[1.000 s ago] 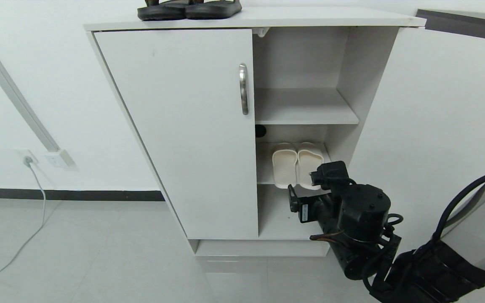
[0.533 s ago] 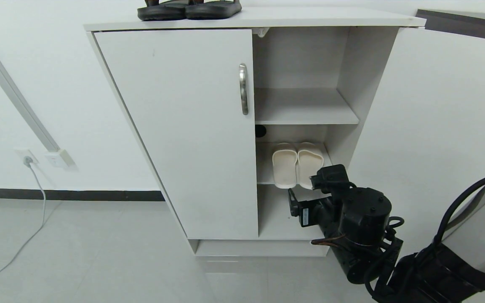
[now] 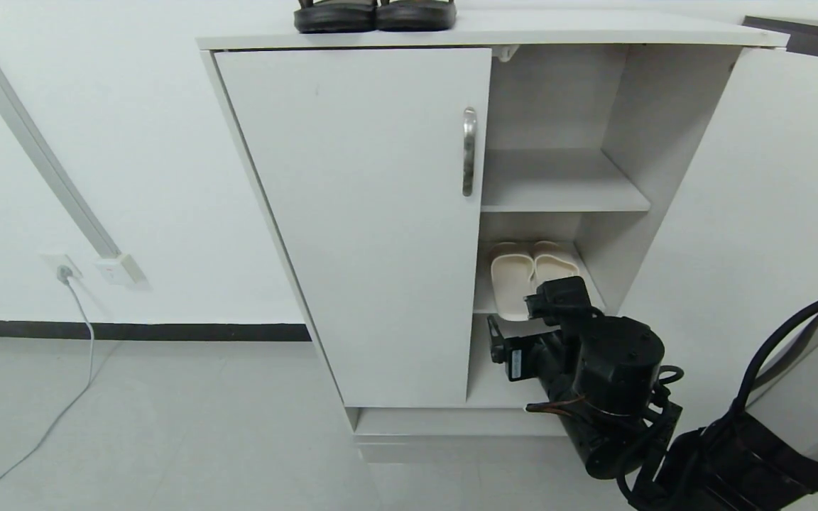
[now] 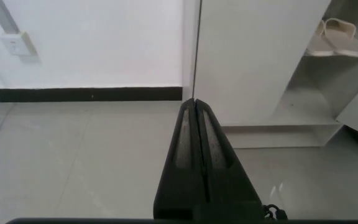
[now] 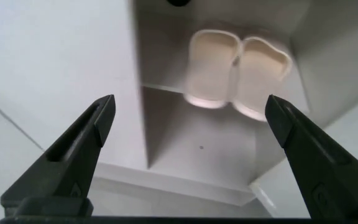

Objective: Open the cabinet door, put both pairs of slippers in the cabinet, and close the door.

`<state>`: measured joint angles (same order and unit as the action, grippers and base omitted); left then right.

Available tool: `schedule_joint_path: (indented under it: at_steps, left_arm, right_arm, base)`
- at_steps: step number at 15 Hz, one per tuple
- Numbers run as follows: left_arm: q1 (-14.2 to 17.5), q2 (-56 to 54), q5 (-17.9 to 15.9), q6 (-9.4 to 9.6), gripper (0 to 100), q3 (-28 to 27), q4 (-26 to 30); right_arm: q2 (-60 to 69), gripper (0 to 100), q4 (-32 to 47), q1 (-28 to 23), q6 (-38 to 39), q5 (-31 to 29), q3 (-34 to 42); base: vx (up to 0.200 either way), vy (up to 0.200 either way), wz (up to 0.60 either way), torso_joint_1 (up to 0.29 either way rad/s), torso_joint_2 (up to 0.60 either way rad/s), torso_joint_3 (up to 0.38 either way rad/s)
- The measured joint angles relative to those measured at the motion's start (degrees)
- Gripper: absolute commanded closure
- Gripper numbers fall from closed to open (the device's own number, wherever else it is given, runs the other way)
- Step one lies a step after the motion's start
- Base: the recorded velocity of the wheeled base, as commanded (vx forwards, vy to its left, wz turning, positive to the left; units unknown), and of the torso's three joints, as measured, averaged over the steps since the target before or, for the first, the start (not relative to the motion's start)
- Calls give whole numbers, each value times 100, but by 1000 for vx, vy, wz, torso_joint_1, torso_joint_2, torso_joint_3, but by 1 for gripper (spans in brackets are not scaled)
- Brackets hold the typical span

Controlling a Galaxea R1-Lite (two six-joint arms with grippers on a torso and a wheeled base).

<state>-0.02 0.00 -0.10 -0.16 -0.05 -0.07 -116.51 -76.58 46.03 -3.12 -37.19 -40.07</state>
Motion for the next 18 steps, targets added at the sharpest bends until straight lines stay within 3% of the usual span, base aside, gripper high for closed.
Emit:
schedule_joint_path:
  at_steps: [7, 18]
  left_arm:
    - [2, 0, 0, 0, 100, -2, 0]
    - [0, 0, 10, -6, 100, 2, 0]
  right_arm:
    - [-20, 0, -154, -26, -29, 41, 79]
    - [-116, 0, -197, -111, -38, 49, 143]
  base:
    - [0, 200, 0, 4, 4, 0]
    - [0, 0, 0, 0, 0, 0]
